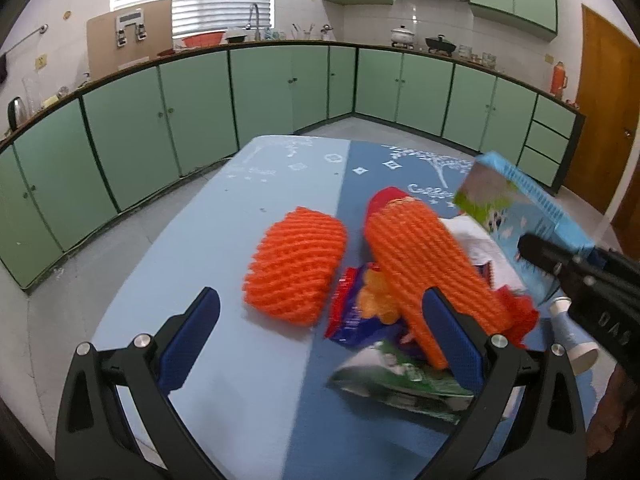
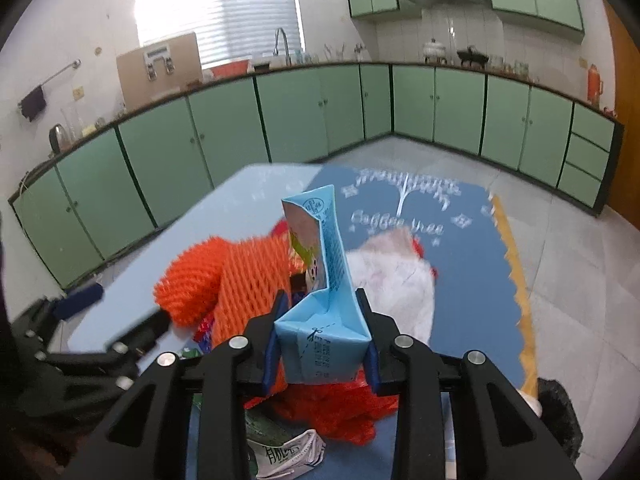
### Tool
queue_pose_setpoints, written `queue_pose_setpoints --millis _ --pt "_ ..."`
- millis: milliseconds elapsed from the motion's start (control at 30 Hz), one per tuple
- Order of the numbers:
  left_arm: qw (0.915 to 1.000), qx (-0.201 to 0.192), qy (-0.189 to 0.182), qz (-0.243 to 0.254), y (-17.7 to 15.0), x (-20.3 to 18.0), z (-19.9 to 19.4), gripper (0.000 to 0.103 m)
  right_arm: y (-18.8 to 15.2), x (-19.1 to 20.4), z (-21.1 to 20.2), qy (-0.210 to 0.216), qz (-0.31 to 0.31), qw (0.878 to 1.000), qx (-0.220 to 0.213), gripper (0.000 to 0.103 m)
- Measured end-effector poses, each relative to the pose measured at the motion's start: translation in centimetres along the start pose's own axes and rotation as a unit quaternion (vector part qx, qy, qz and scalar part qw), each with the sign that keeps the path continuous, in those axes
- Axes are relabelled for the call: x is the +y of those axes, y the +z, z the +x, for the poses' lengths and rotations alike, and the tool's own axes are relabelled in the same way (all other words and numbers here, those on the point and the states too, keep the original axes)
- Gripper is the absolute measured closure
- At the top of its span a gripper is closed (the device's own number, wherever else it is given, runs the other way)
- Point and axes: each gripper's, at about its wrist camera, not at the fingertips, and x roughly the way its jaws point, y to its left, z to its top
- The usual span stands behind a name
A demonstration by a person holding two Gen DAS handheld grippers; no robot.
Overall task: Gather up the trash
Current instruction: 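Grasp the light-blue paper carton with the right gripper, then grasp the orange foam net with the left gripper while the right gripper holds the carton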
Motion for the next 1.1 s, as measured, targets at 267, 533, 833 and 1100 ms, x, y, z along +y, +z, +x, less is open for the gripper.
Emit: queue_pose_setpoints --millis 267,533,833,1100 --pt "0.9985 0.006 -0.05 0.02 0.4 -4.5 1.0 0.005 -0.1 -3.4 -2.4 -0.042 0.026 0.999 -0.013 0.07" --pt "0.9961 0.05 -0.07 0.022 0.3 -6.8 4.0 0.045 -0.7 -5.7 -3.5 -0.068 0.039 0.997 -0.015 0.07" --pt "0.9954 0.026 -0.092 -0.003 0.9 -5.3 2.4 0.103 -0.9 -6.6 -4.8 -0.075 0.049 0.996 -0.03 0.072" --pt "0.995 -0.029 -0.096 0.0 2.9 -4.7 -1.4 0.103 -0.9 -8.1 -6.5 -0.073 0.068 0.994 -0.046 0.072"
